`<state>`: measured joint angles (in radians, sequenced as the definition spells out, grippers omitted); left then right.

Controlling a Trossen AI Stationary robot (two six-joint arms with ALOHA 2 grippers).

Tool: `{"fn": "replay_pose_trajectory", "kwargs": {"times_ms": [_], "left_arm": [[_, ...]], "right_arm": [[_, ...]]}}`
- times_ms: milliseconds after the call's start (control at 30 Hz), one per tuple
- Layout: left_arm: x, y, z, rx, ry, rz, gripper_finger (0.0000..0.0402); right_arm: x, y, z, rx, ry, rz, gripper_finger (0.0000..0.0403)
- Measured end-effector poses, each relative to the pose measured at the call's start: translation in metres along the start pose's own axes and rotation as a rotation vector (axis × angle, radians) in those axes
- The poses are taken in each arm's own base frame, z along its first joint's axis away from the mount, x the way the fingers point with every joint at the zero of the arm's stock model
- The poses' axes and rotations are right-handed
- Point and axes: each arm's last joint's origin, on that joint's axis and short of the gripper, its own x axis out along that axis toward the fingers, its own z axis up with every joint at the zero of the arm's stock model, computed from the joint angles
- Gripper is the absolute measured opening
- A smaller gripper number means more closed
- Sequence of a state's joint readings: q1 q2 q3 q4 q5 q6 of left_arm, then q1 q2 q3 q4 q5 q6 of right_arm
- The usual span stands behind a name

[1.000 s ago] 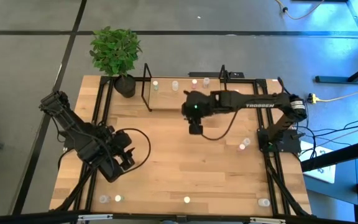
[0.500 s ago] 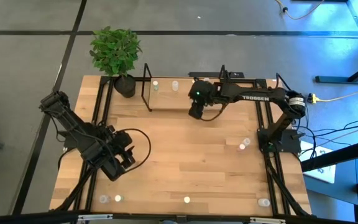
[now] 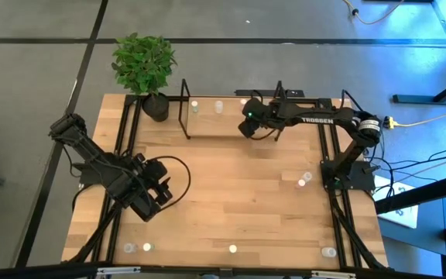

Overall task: Pick and place medicine bottles onto shelf by color
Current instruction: Put the top transparent medicine bottle on the shelf aligned with the other transparent medicine bottle

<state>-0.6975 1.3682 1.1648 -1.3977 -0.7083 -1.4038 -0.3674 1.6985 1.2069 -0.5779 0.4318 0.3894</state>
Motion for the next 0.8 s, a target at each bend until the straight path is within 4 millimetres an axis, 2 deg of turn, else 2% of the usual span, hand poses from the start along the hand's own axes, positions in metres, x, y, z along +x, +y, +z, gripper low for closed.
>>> {"fn": "replay_pose_trajectory", "kwargs": {"times_ms": [133, 567, 800], "left_arm": [[0.0001, 0.0000, -0.0001, 0.000, 0.000, 0.000, 0.0230], [0.0001, 0.0000, -0.0001, 0.000, 0.000, 0.000, 0.0230], [0.0001, -0.0003, -0.0001, -0.001, 0.002, -0.002, 0.0230]], "right_arm": [[0.0014, -0.0008, 0.0008, 0.028, -0.011, -0.004, 0.0155], [0.0013, 0.0003, 0.0031, -0.035, -0.034, 0.007, 0.0155], [0.0045, 0.0011, -0.0011, -0.131, 0.009, 0.012, 0.0155]]}}
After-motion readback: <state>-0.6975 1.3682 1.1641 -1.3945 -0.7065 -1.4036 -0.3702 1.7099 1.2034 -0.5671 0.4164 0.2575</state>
